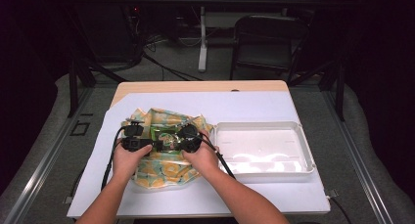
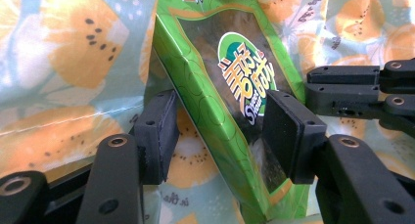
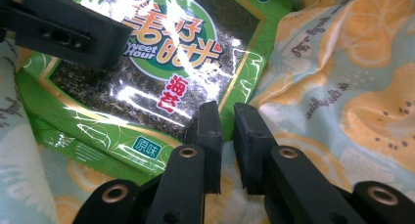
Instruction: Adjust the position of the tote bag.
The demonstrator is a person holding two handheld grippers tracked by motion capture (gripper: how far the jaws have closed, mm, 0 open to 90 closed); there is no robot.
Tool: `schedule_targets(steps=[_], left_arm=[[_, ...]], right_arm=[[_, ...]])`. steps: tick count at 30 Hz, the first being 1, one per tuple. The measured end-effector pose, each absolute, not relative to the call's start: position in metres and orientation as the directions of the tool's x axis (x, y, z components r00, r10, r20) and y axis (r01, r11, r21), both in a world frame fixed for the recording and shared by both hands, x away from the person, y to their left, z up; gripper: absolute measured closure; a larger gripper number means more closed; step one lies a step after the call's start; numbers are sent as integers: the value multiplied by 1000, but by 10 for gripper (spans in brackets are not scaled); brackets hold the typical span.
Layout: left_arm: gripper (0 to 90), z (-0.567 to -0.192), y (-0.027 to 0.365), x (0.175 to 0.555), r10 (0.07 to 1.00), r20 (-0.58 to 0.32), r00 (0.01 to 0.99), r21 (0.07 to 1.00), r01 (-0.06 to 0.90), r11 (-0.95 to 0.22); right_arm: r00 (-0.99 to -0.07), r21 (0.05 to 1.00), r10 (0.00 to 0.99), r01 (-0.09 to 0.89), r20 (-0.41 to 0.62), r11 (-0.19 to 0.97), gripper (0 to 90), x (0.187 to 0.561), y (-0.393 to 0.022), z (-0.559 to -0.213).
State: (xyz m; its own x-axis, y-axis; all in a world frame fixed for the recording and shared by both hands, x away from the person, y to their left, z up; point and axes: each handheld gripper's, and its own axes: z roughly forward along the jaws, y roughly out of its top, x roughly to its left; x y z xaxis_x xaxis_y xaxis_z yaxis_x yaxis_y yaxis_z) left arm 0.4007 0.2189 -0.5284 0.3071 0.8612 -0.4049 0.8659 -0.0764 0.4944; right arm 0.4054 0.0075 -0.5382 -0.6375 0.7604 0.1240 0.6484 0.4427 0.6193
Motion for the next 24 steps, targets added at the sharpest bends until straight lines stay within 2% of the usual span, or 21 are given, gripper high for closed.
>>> schedule_targets(steps=[5,16,24], left_arm=[[475,-529,218,402,857,-410,313,499,863,-77],[571,-525,219,395,839,-419,347,550,832,-69],[594,-523,219,392,828,-424,367,572,817,-69]], right_arm=[[-634,622,762,652,134,433,820,405,7,-538],[-633,626,763,649,131,431,821,405,5,-540],[-638,627,759,647,133,434,826,405,5,-540]])
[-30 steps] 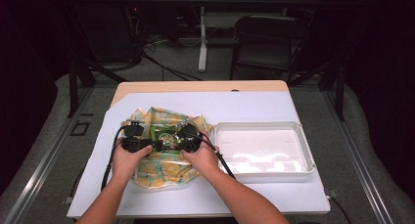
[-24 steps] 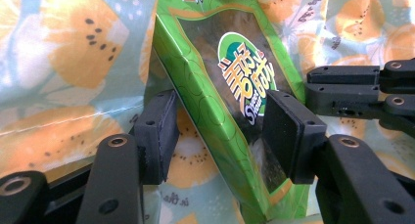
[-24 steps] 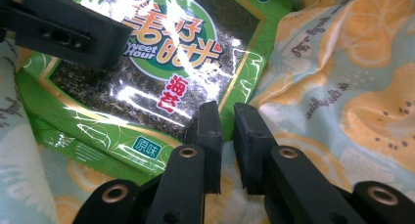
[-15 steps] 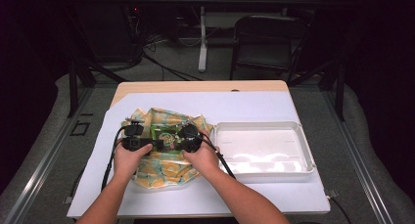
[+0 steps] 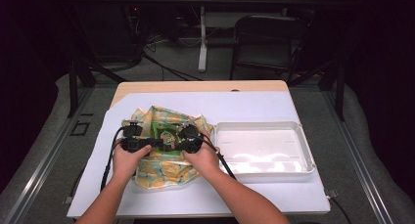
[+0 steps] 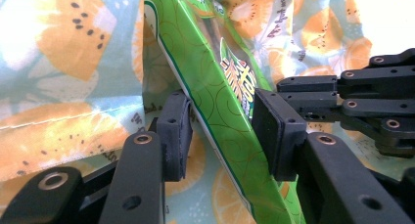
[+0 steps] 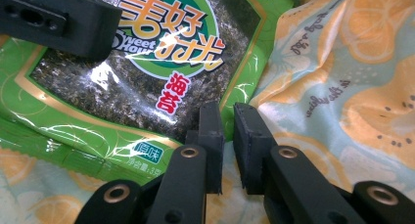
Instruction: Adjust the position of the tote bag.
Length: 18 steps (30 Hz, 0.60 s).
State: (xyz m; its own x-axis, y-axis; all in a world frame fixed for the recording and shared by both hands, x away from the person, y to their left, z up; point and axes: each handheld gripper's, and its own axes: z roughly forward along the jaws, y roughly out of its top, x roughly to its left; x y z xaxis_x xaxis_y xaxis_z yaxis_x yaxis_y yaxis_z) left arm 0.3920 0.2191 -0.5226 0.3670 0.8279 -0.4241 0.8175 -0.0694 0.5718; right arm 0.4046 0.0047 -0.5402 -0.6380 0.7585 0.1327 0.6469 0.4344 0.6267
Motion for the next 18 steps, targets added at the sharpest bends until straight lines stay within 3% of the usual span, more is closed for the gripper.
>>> schedule_targets(steps=[18], left_arm=[[671,-526,225,382,820,-452,351,598,802,-14]], right_arm=[[-655,641,747,623,114,448,781,402,4,-536]])
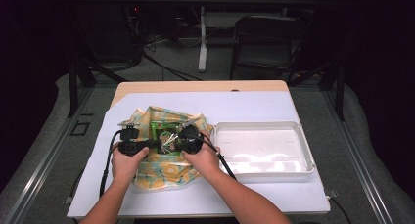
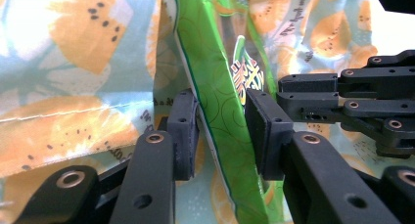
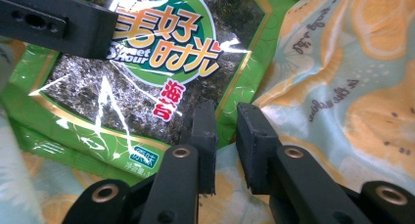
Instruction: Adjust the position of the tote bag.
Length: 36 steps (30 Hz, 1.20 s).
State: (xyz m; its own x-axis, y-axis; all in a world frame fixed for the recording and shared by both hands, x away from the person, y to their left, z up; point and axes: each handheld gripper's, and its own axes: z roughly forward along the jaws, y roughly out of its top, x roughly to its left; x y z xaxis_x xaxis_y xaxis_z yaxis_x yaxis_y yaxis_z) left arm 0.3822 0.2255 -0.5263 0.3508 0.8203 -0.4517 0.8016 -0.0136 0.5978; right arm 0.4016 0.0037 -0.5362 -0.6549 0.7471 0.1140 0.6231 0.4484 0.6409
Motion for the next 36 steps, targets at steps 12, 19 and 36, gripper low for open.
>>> schedule_targets(steps=[12,19,36], left_arm=[[714,-528,228,379,824,-457,336,601,799,7],[718,-528,229,377,828,-452,332,605,796,11],[741,-522,226,363,821,-416,391,678,735,-7]], right_arm=[[-670,675,728,605,145,422,741,398,-1,-524],[-674,715,723,579,149,392,745,394,-10,-506],[-637,724,761,583,126,369,752,402,-31,-497]])
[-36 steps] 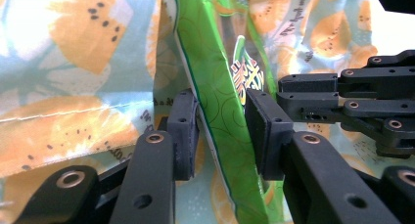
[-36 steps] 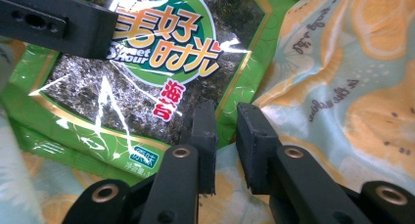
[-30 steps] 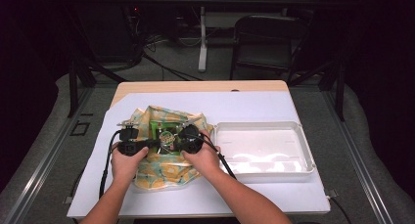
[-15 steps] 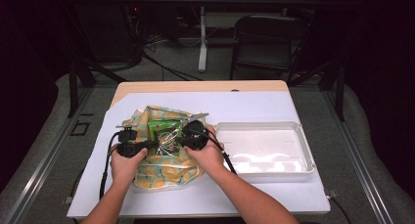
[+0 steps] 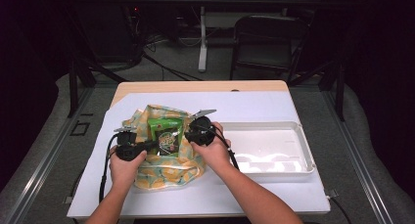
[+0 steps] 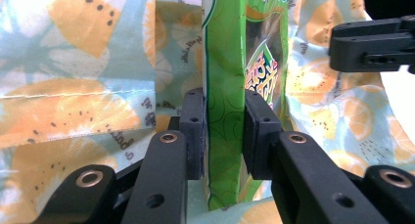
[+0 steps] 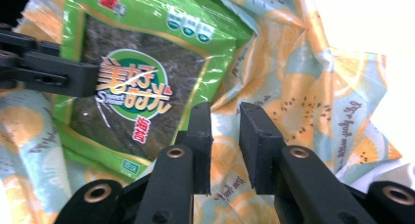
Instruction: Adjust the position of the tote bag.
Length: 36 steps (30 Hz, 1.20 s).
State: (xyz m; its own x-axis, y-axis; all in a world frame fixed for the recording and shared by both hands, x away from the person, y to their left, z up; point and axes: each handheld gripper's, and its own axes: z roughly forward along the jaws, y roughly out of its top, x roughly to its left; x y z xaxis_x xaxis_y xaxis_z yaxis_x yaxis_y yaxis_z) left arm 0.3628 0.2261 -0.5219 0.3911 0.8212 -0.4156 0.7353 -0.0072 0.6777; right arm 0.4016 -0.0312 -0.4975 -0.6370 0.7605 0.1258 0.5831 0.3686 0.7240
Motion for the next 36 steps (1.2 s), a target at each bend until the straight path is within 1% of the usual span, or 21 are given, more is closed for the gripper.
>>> schedule_targets(steps=[7,10,19,26,27,30,31,32,35,36], left_arm=[[742,-524,228,358,817,-415,400,695,719,1],[743,-525,229,356,811,-427,399,697,717,14],[744,-526,232,351,812,-420,404,721,692,29],[744,-524,233,348,814,-412,408,734,678,32],[744,-523,233,347,816,-409,409,737,675,32],[744,-521,234,346,815,-410,409,745,666,41],[744,-520,235,345,816,-404,413,749,662,36],[744,-520,235,345,817,-405,411,752,658,42],[744,-518,236,343,818,-400,413,762,646,46],[744,-517,236,343,818,-402,412,765,642,52]], right_arm=[[-624,714,770,599,132,363,751,402,-31,-504],[-637,703,762,596,120,388,749,402,-32,-503],[-633,702,765,597,116,388,746,402,-31,-507],[-627,686,771,609,110,397,746,405,-33,-511],[-621,691,775,612,119,384,746,405,-33,-512],[-625,675,773,617,109,404,747,405,-34,-514],[-616,685,779,618,117,386,747,405,-33,-517],[-625,669,774,619,101,412,747,406,-34,-516],[-613,676,782,622,107,395,747,406,-34,-519],[-619,665,779,624,101,410,747,407,-34,-518]])
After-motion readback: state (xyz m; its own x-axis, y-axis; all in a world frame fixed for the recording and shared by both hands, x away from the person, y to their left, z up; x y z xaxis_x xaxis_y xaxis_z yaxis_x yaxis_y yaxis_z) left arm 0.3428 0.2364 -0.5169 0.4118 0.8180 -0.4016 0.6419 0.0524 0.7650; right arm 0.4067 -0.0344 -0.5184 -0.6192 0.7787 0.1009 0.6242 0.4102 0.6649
